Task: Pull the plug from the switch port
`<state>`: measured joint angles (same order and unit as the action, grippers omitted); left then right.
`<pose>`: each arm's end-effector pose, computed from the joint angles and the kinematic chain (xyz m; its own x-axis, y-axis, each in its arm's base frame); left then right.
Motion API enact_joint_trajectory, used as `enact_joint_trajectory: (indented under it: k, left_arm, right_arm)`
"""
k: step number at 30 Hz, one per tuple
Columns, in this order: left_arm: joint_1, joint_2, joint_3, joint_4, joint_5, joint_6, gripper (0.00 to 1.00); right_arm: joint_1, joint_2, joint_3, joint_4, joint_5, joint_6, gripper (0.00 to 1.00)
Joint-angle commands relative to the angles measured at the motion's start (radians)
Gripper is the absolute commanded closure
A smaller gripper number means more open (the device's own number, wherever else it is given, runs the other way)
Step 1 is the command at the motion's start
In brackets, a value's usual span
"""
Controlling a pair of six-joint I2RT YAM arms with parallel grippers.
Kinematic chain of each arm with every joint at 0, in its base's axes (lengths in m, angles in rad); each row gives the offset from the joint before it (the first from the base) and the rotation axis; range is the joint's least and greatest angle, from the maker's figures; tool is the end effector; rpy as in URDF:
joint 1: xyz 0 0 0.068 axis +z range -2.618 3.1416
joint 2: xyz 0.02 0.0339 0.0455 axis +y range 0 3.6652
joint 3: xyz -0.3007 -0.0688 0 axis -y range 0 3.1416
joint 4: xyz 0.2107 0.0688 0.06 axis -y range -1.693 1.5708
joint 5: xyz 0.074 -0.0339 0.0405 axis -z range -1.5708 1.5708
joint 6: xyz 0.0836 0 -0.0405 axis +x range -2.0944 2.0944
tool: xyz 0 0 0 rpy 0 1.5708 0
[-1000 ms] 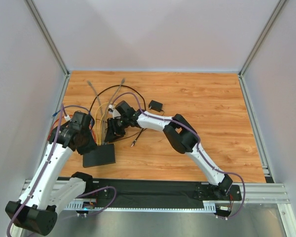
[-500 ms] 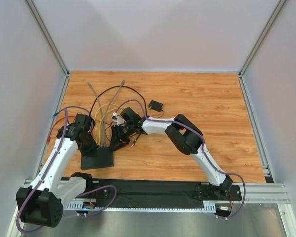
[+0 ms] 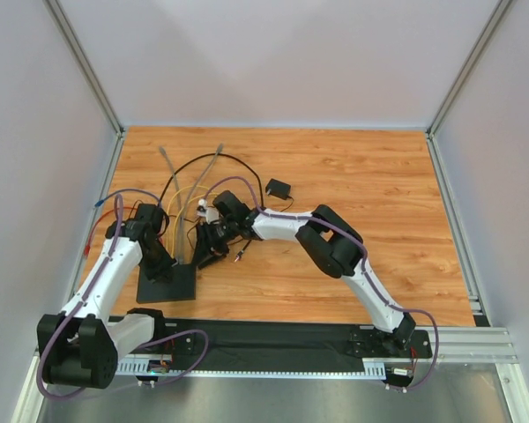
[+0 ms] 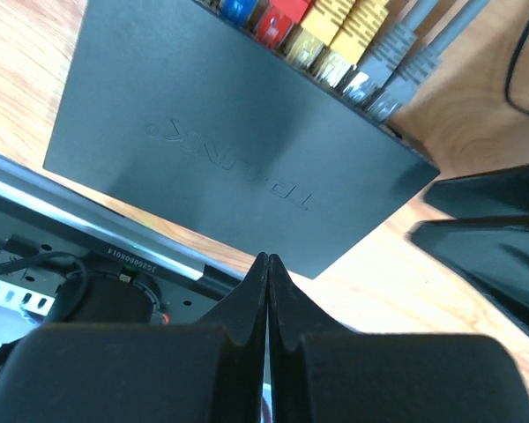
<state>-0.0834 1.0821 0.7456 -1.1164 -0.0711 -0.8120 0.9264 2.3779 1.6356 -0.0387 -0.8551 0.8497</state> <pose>0.1161 -0.0037 0.2098 -0.7352 -0.6649 -0.1321 -0.6667 0.7444 -0.0368 0.2647 0.4572 0.1325 -0.9150 -0.3974 -0.0699 -0.2412 0.4001 0.8842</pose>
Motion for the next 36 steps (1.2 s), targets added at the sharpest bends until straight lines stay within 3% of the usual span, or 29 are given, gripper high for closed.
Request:
enact_joint_trajectory:
  k: [1,8,16,25,29,36]
  left_arm:
    - [0.007,-0.024,0.035,-0.008,-0.029,-0.045,1.0]
    - [0.036,0.058,-0.008,-0.005,-0.039,-0.133,1.0]
    - [0.069,0.041,0.017,-0.034,-0.11,-0.174,1.0]
    - [0.103,0.078,0.006,-0.003,-0.11,-0.151,1.0]
    - [0.109,0.064,0.031,-0.005,-0.114,-0.121,1.0]
    - [0.109,0.097,0.024,0.066,-0.085,-0.081,1.0]
  right_arm:
    - [-0.015,-0.018,0.182,-0.214,0.05,-0.173,0.59]
    - [0.005,0.124,0.401,-0.332,0.022,-0.189,0.6]
    - [0.029,0.084,0.277,-0.29,0.008,-0.195,0.61]
    - [0.057,0.072,0.273,-0.286,-0.021,-0.181,0.62]
    - [0.026,0.075,0.351,-0.303,0.08,-0.179,0.58]
    - [0.009,0.217,0.521,-0.388,0.116,-0.186,0.59]
